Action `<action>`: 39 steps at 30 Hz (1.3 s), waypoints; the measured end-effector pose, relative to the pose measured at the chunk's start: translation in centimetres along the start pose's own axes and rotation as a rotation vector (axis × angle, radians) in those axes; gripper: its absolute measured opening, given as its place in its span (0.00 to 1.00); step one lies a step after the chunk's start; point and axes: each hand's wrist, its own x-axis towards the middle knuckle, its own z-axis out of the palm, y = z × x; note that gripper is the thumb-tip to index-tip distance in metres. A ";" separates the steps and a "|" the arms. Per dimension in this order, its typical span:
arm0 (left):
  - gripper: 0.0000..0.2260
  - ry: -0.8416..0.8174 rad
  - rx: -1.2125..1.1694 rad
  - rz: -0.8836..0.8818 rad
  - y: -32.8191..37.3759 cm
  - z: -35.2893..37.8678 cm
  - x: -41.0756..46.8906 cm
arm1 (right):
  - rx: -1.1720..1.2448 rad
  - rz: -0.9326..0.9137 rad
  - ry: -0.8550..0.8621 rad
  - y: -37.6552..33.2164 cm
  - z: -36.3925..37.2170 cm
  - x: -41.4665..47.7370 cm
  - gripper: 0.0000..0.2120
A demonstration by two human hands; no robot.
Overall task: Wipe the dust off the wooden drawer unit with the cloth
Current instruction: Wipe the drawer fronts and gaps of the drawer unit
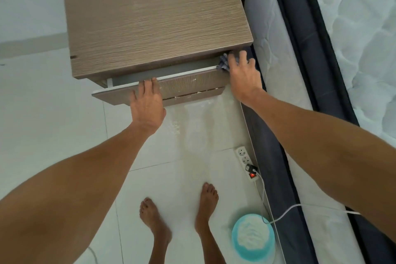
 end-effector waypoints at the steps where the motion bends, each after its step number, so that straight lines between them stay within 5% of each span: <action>1: 0.37 0.006 -0.002 0.003 -0.1 0.0 0.0 | 0.028 0.022 0.010 0.3 0.1 0.1 0.30; 5: 0.37 0.031 -0.009 0.032 -0.8 0.1 -0.1 | 0.134 0.151 0.050 1.4 0.7 0.5 0.26; 10: 0.34 0.060 -0.047 0.014 -2.6 0.0 -0.2 | 0.390 0.641 -0.006 4.2 1.7 -1.0 0.22; 18: 0.26 0.190 -0.113 -0.300 -8.7 1.2 -1.4 | 0.442 0.661 0.004 -0.6 5.2 -7.1 0.20; 23: 0.23 0.224 -0.177 -0.329 -11.7 1.2 -1.7 | 0.513 0.531 0.088 -7.0 4.9 -9.2 0.24; 30: 0.10 0.377 -0.289 -0.206 -14.8 2.3 -0.5 | 0.534 0.067 0.300 -14.4 3.1 -8.6 0.30; 39: 0.06 0.781 -0.412 -0.004 -17.1 7.1 1.6 | 0.439 -0.322 0.606 -19.4 4.4 -5.1 0.33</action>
